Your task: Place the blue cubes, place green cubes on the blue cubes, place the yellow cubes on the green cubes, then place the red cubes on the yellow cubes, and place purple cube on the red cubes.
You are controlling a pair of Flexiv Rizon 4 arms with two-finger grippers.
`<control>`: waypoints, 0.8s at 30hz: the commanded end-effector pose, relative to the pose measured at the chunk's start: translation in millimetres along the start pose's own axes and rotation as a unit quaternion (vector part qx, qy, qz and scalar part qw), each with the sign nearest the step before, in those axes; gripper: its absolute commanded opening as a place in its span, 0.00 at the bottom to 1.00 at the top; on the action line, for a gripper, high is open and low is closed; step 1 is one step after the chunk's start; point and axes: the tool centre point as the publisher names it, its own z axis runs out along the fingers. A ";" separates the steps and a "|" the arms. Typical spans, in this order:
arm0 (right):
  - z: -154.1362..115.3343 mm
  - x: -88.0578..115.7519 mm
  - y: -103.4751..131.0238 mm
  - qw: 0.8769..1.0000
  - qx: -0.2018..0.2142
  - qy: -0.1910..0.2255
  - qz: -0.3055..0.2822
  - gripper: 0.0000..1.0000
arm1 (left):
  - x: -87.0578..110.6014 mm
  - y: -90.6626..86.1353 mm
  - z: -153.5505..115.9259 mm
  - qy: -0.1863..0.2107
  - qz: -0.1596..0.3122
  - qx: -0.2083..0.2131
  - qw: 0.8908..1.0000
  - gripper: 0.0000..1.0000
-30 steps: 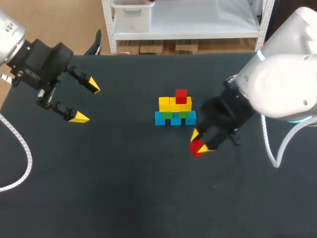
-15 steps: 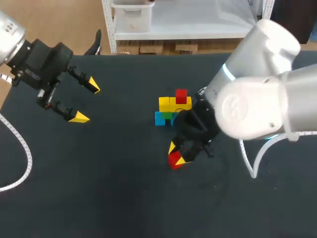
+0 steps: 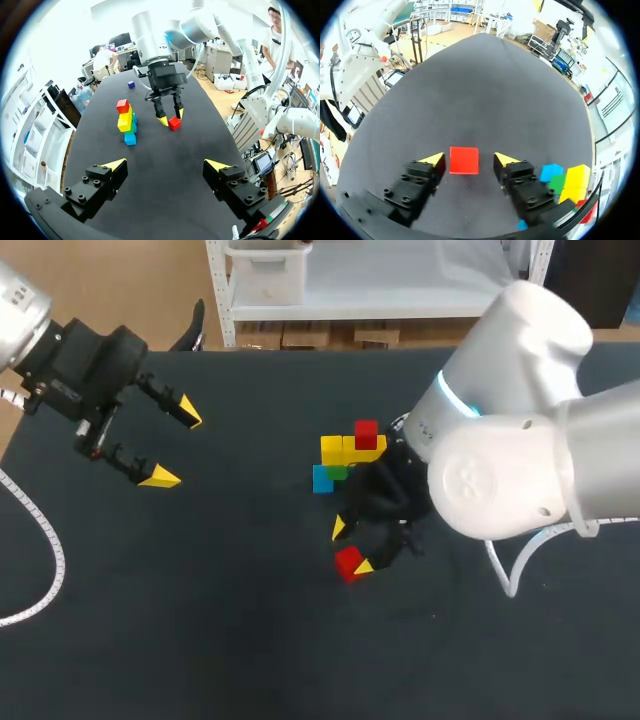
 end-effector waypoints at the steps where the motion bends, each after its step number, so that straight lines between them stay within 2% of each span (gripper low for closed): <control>1: -16.1 3.5 8.3 1.000 0.013 0.005 0.007 1.00 | 0.9 0.0 -0.1 -0.001 0.001 -0.001 1.000 1.00; 4: -33.2 14.3 9.3 1.000 0.024 0.005 0.017 1.00 | 0.9 0.0 -0.1 -0.001 0.001 -0.001 1.000 1.00; 8: -62.1 42.5 16.4 0.999 0.033 0.007 0.035 1.00 | 0.9 0.0 -0.1 -0.001 0.001 -0.001 1.000 1.00; 13: -103.5 90.1 20.6 0.994 0.040 -0.009 0.098 1.00 | 0.9 0.0 -0.1 -0.001 0.001 -0.001 1.000 1.00; 18: -147.1 136.2 20.0 0.985 0.058 -0.043 0.155 1.00 | 0.9 0.0 -0.1 -0.001 0.001 -0.001 1.000 1.00; 24: -189.7 187.7 12.1 0.978 0.089 -0.060 0.179 1.00 | 0.9 0.0 -0.1 -0.001 0.001 -0.001 1.000 1.00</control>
